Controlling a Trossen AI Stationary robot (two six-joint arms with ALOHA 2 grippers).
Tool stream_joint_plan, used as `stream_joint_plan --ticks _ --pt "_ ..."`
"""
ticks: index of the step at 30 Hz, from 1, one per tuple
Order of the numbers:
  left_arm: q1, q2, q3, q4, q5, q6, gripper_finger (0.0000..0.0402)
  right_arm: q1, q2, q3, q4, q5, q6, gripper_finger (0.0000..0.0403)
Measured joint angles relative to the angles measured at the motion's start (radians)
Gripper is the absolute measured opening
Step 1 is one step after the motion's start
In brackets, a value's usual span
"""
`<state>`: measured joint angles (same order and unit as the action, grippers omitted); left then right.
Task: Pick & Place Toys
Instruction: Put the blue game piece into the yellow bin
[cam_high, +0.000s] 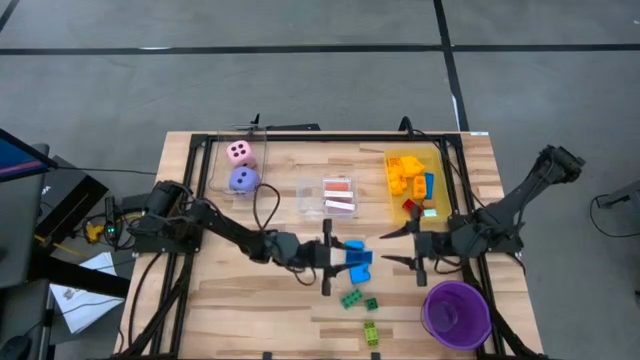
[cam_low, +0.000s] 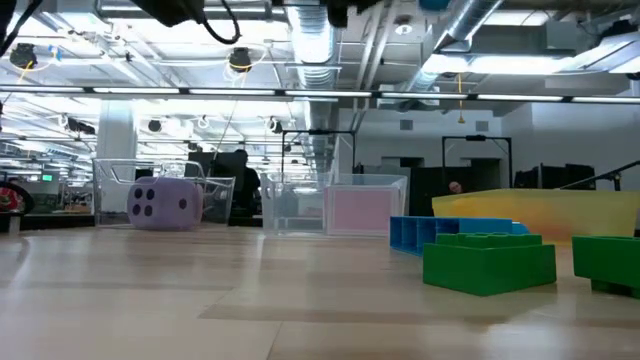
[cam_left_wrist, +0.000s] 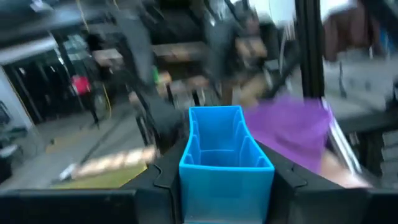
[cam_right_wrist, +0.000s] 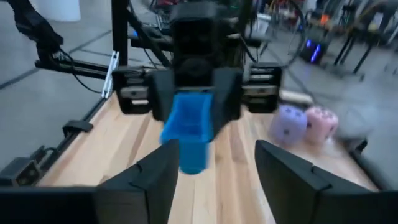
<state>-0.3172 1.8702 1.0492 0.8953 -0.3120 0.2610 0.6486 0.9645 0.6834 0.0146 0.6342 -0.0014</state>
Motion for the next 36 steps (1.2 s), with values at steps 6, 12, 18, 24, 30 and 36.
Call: stream_joint_plan --ticks 6,12,18,24,30,36 --pt "0.017 0.0 -0.001 0.165 0.05 -0.01 0.0123 -0.001 0.099 0.027 0.126 0.099 -0.138 0.0239" --pt "0.016 0.0 -0.001 0.207 0.084 -0.011 0.0123 0.001 0.15 0.06 0.195 0.114 -0.167 0.025" --pt "0.014 -0.001 -0.001 0.213 0.086 0.008 0.0123 0.002 0.154 0.06 0.215 0.114 -0.152 0.025" --pt "0.016 -0.001 0.0 0.23 0.085 0.049 0.0123 0.001 0.14 0.06 0.213 0.091 -0.104 0.025" --pt "0.02 -0.001 0.0 0.229 0.09 0.054 0.0123 -0.001 0.14 0.06 0.211 0.068 -0.095 0.025" --pt "0.034 -0.001 0.0 0.227 0.096 0.055 0.0123 -0.001 0.139 0.06 0.215 0.045 -0.095 0.025"
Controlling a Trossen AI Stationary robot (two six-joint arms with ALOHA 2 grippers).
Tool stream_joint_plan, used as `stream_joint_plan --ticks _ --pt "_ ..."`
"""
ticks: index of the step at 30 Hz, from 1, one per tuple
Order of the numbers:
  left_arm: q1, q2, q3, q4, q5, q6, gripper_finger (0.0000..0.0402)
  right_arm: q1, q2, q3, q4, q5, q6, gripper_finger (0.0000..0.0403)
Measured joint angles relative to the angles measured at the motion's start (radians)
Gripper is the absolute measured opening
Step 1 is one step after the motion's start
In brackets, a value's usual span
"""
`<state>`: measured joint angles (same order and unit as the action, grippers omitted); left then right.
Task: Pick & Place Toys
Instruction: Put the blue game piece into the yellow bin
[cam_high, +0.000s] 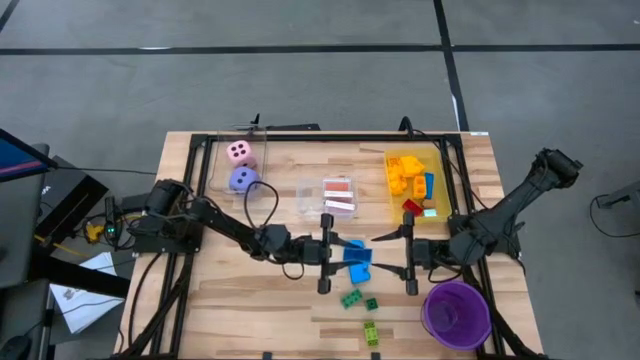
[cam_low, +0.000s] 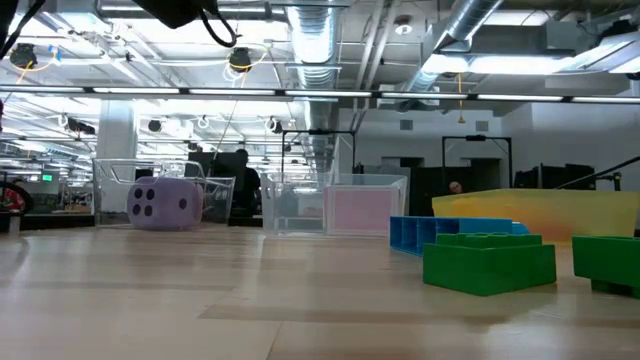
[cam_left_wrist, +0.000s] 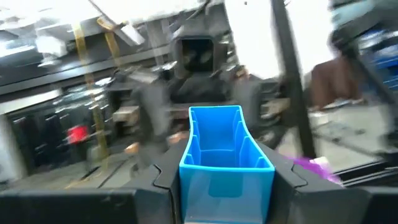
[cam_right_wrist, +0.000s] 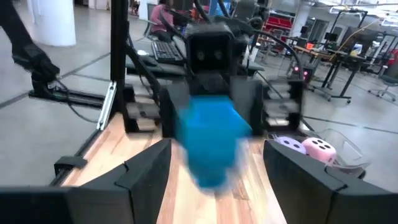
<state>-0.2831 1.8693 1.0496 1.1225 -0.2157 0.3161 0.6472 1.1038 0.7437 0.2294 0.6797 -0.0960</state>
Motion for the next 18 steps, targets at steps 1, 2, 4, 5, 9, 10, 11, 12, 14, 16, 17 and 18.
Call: stream_joint_plan --ticks 1,2,4,5,9,10,11,12,14,16,17,18 --pt "0.002 0.001 0.003 -0.01 -0.022 0.003 0.0123 -0.001 0.002 0.003 0.01 -0.006 0.002 0.025" --pt "0.007 0.003 0.003 -0.014 -0.026 0.004 0.0123 -0.002 0.003 0.003 0.01 -0.007 0.003 0.025" --pt "0.02 0.004 0.002 -0.015 -0.024 0.004 0.0123 -0.004 0.001 0.003 0.009 -0.007 0.003 0.025" --pt "0.025 0.004 0.002 -0.011 -0.023 0.002 0.0123 -0.005 0.001 0.003 0.013 -0.011 0.003 0.025" --pt "0.045 0.004 0.002 -0.005 0.023 -0.026 0.0123 -0.011 0.001 0.003 0.015 -0.021 0.002 0.025" --pt "0.05 0.004 0.002 -0.003 0.037 -0.035 0.0123 -0.012 0.0 0.003 0.015 -0.021 0.002 0.025" --pt "0.051 0.004 0.002 -0.003 0.043 -0.042 0.0123 -0.014 0.0 0.003 0.015 -0.021 0.002 0.025" --pt "0.051 0.004 0.002 -0.001 0.043 -0.048 0.0123 -0.019 0.001 0.003 0.015 -0.021 0.002 0.025" --pt "0.051 0.004 0.002 0.002 0.044 -0.051 0.0123 -0.025 0.002 0.003 0.014 -0.025 0.002 0.025" --pt "0.05 0.004 0.002 0.012 0.047 -0.058 0.0123 -0.029 0.002 0.003 0.013 -0.027 0.006 0.025" --pt "0.05 0.003 0.002 0.014 0.048 -0.061 0.0123 -0.029 0.002 0.002 0.011 -0.028 0.007 0.025" --pt "0.05 0.003 0.002 0.015 0.049 -0.063 0.0123 -0.029 0.002 0.002 0.011 -0.028 0.007 0.025"
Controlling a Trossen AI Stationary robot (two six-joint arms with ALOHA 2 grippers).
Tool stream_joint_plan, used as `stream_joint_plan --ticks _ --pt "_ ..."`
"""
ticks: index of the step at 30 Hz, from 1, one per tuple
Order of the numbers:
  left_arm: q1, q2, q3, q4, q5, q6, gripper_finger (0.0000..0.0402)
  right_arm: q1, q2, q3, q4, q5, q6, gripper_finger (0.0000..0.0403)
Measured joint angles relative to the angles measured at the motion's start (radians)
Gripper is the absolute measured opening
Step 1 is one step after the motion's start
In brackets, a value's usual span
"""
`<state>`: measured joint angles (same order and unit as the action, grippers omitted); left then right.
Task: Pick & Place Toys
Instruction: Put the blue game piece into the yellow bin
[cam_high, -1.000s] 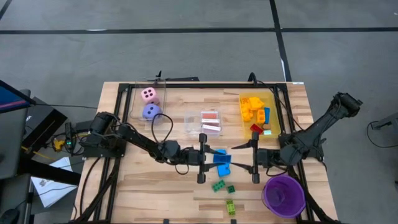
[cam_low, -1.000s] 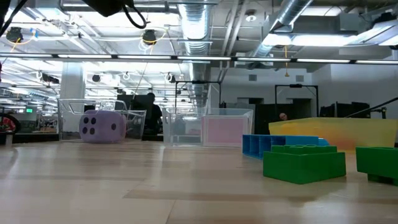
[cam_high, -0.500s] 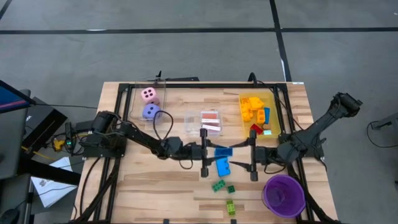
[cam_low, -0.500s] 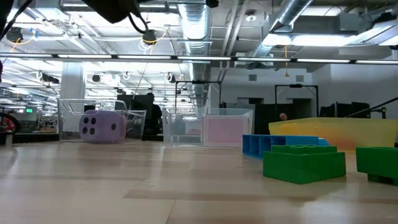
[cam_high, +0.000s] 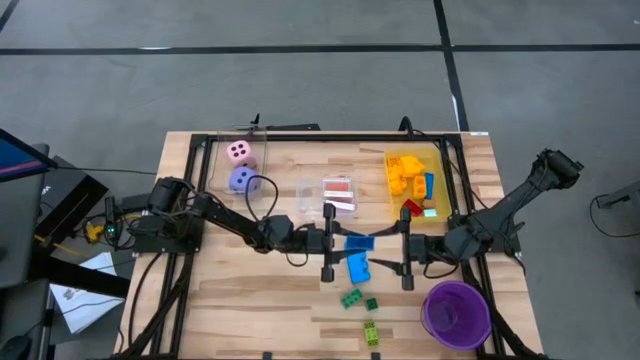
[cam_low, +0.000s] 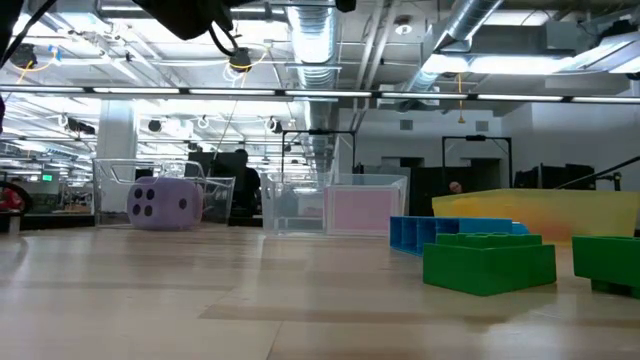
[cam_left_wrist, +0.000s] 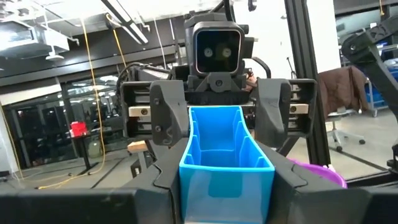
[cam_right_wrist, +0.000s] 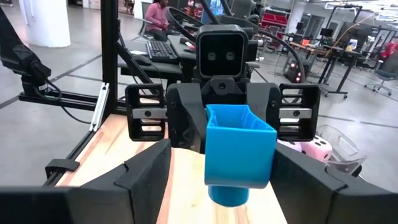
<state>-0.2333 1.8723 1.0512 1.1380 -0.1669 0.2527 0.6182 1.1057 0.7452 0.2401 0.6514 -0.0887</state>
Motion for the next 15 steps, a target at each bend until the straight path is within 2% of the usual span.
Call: stream_joint_plan --ticks 9,15 --pt "-0.006 0.0 0.0 -0.002 0.002 -0.003 0.0123 0.0 0.0 0.0 0.0 0.004 0.01 0.0244" --pt "-0.006 -0.001 0.0 -0.003 0.005 -0.007 0.0123 0.0 0.0 0.0 0.0 0.01 0.01 0.0197"
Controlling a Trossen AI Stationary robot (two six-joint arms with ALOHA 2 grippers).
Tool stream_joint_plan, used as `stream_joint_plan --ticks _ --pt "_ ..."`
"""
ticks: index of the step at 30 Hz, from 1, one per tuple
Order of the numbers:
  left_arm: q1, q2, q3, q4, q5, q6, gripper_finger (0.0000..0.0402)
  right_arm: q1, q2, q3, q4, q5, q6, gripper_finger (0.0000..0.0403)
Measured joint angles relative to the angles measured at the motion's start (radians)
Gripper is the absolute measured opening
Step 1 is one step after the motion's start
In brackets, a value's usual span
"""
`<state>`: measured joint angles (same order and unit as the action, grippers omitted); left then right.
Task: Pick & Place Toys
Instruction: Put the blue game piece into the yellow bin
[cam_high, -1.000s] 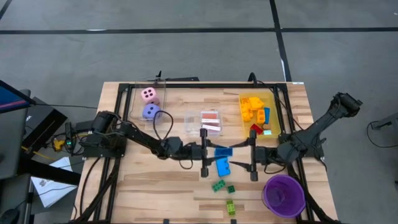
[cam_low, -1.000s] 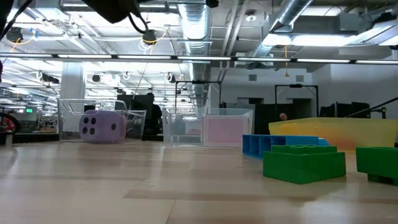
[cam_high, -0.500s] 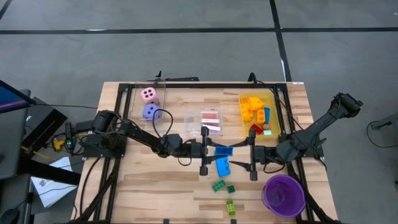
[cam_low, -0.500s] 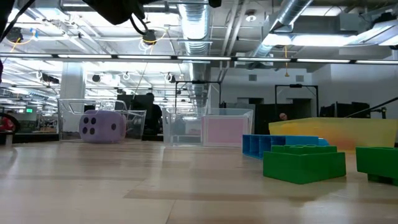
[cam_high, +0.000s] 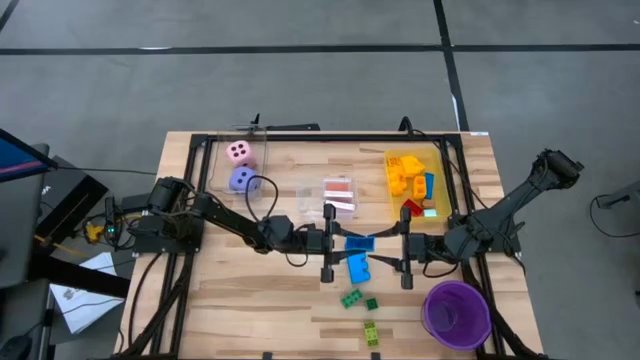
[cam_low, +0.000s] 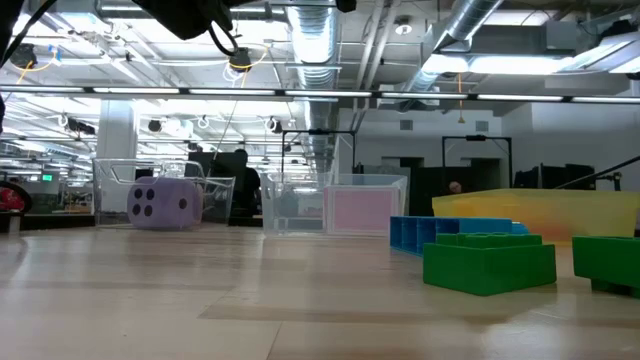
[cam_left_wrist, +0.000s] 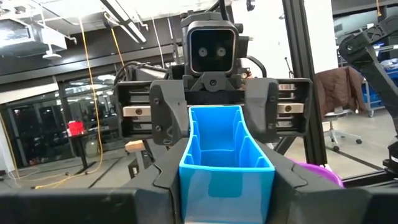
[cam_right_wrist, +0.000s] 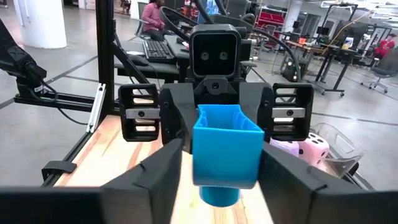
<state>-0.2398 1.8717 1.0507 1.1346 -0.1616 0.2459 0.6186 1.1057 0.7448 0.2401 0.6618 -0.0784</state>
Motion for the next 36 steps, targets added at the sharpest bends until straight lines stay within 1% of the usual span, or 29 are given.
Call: stream_joint_plan --ticks 5,6,11,13,17,20,23,25,29,32,36 --pt "0.0 0.0 -0.001 0.001 0.016 -0.01 0.0123 0.0 0.001 0.0 0.002 0.003 0.004 0.0136" --pt "0.0 0.0 -0.001 0.003 0.023 -0.014 0.0123 -0.002 0.004 0.0 0.006 0.005 0.004 0.0131" --pt "0.0 -0.001 -0.002 0.002 0.024 -0.018 0.0124 -0.019 0.01 0.0 0.005 0.001 0.021 0.0131" --pt "0.0 -0.001 -0.003 0.002 0.025 -0.02 0.0143 -0.023 0.01 0.0 0.003 0.0 0.024 0.0137" --pt "0.0 -0.001 -0.002 -0.008 0.025 -0.021 0.0213 -0.018 0.011 -0.002 -0.005 0.003 0.026 0.0151" --pt "0.0 -0.002 -0.001 -0.049 -0.039 -0.018 0.0257 -0.006 0.013 -0.002 -0.01 0.024 0.018 0.0143" --pt "0.005 -0.002 -0.001 -0.11 -0.093 -0.004 0.0287 0.008 0.006 -0.002 -0.022 0.054 0.011 0.0132" --pt "0.006 -0.002 -0.001 -0.149 -0.126 0.018 0.0299 0.018 -0.002 -0.002 -0.026 0.089 0.011 0.0132" --pt "0.005 -0.007 -0.001 -0.203 -0.208 0.072 0.0312 0.044 -0.029 -0.002 -0.056 0.195 0.024 0.0143" --pt "0.005 -0.048 -0.001 -0.324 -0.244 0.084 0.0313 0.061 -0.057 -0.001 -0.112 0.278 0.068 0.0146" --pt "0.002 -0.142 -0.001 -0.526 -0.283 0.057 0.0305 0.083 -0.098 -0.001 -0.193 0.375 0.146 0.0135"
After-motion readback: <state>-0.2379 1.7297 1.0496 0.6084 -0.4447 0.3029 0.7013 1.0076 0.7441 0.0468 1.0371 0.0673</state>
